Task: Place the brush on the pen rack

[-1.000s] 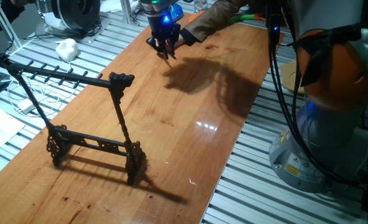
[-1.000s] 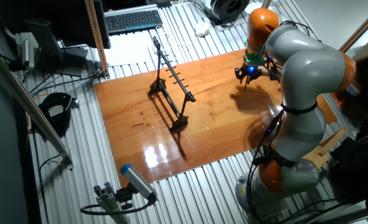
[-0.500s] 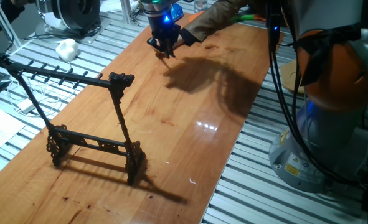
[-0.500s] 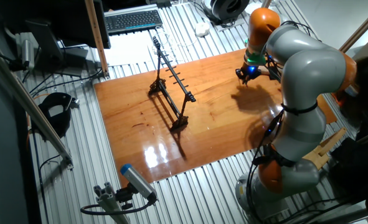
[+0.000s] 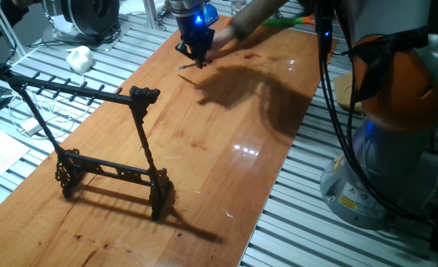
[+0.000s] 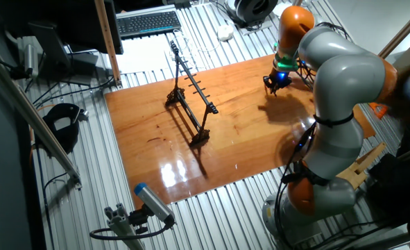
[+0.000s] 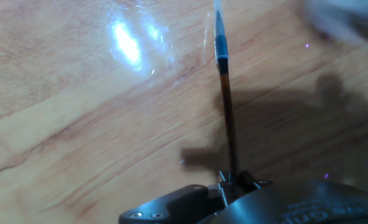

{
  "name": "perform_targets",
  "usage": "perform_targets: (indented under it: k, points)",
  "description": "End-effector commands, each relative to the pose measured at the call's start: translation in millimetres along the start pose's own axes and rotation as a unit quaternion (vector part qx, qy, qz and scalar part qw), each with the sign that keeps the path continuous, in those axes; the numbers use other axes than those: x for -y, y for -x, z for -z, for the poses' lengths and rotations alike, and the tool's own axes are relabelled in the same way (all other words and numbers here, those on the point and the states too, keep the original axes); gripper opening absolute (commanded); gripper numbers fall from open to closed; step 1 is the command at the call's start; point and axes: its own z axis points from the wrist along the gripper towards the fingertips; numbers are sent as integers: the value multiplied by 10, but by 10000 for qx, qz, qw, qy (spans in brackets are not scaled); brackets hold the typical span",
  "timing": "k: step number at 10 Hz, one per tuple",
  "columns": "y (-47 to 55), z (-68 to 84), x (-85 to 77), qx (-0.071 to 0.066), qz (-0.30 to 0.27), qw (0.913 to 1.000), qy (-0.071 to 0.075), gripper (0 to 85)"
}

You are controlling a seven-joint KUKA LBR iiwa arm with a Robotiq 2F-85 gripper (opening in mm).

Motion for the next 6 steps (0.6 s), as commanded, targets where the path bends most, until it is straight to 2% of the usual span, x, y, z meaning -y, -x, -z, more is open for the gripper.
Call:
perform_targets:
  k: [1,2,4,6]
  points:
    - [-77,100,-77,-202,-214,9995,81,0]
    - [-166,201,-169,-372,-437,9982,177,0]
    - [-365,285,-399,-476,-843,9947,338,0]
    - [-541,355,-656,-547,-1146,9914,321,0]
